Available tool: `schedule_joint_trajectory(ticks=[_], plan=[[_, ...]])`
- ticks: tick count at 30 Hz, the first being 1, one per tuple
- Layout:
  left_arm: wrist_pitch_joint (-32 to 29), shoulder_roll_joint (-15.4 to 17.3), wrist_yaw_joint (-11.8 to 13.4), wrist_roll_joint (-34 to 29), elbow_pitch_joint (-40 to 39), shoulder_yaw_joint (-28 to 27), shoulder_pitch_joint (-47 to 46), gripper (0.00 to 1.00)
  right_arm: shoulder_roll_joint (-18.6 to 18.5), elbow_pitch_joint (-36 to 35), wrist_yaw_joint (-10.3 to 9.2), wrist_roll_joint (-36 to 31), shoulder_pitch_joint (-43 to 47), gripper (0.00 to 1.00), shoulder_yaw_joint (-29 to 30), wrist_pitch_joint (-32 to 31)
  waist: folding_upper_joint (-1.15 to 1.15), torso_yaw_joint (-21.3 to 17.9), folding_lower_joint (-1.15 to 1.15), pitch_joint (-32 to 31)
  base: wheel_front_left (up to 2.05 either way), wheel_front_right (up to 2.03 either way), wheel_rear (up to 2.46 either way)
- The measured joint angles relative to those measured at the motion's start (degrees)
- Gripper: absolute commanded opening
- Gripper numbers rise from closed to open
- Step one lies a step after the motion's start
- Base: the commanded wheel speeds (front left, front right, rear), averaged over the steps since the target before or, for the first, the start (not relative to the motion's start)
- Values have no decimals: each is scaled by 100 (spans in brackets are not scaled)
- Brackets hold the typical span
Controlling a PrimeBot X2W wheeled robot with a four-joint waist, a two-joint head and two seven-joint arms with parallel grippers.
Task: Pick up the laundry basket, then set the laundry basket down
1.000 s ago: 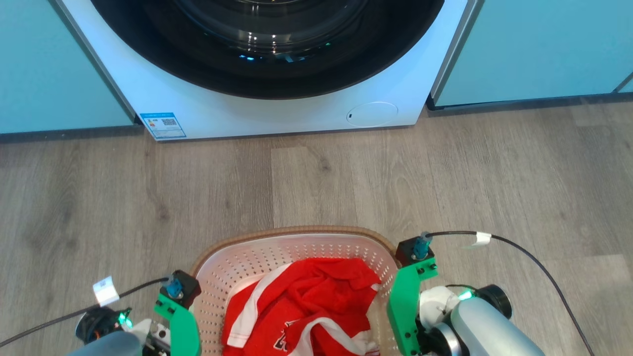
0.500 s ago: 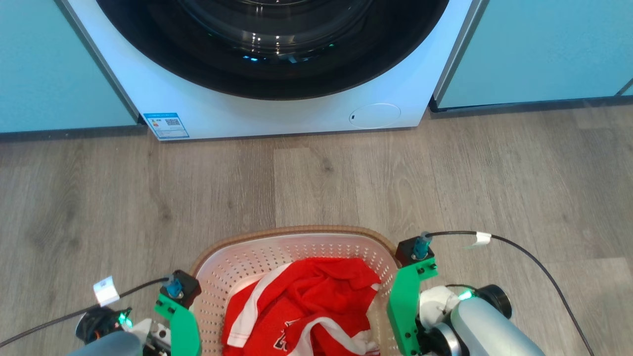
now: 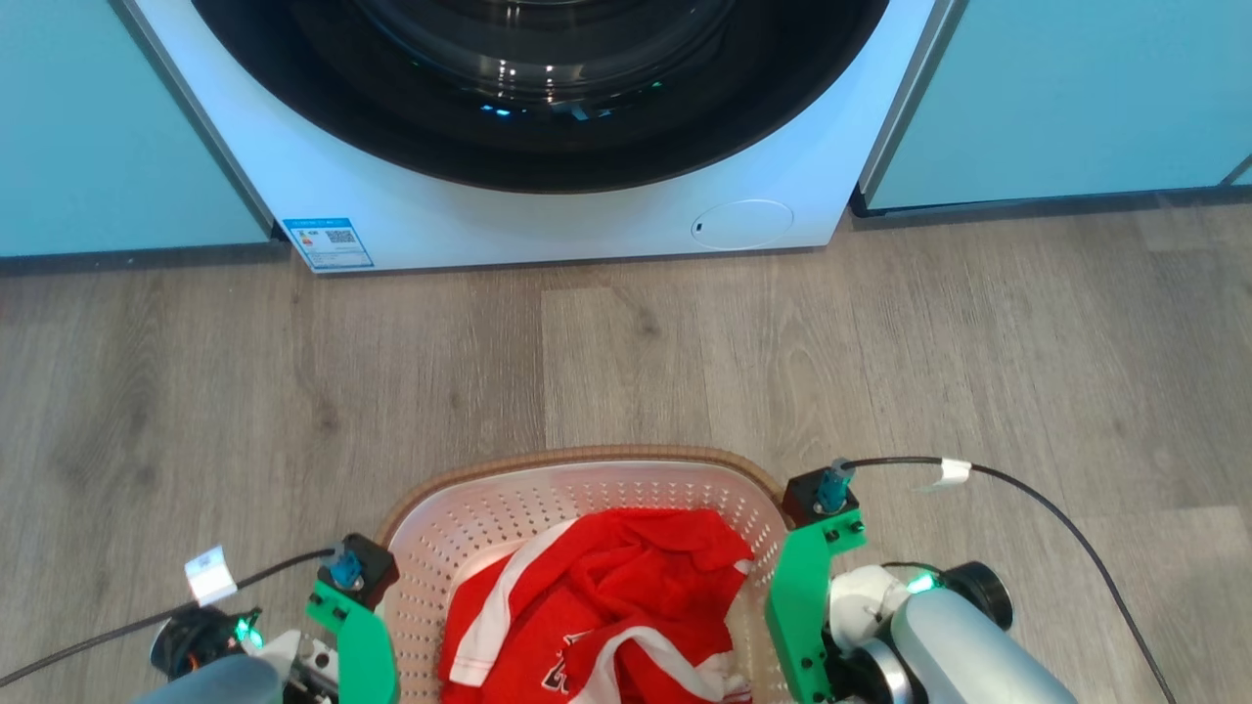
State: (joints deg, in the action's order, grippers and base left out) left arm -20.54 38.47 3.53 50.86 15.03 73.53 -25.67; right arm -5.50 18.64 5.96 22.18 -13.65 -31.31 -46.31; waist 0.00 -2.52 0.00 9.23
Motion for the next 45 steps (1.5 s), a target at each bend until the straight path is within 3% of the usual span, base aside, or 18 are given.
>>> schedule_joint_trajectory(ticks=[12,23,38,45], plan=[[1,-9,0,-53,0,-1,-16,0,0,-2,0,-1,-9,0,5,23,0,-2,0,207,0,0,0],[54,-135,-78,-146,171,-33,-427,0,1,93,0,-77,-289,0,82,377,0,58,0,904,0,0,0],[672,-1056,-658,-487,1686,-174,-1430,0,5,835,1,-363,-1244,0,198,1327,0,278,1,2297,0,0,0],[1149,-1522,-790,-598,2518,-180,-1919,0,2,1172,1,-403,-1703,0,254,1844,0,413,1,2827,0,0,0]])
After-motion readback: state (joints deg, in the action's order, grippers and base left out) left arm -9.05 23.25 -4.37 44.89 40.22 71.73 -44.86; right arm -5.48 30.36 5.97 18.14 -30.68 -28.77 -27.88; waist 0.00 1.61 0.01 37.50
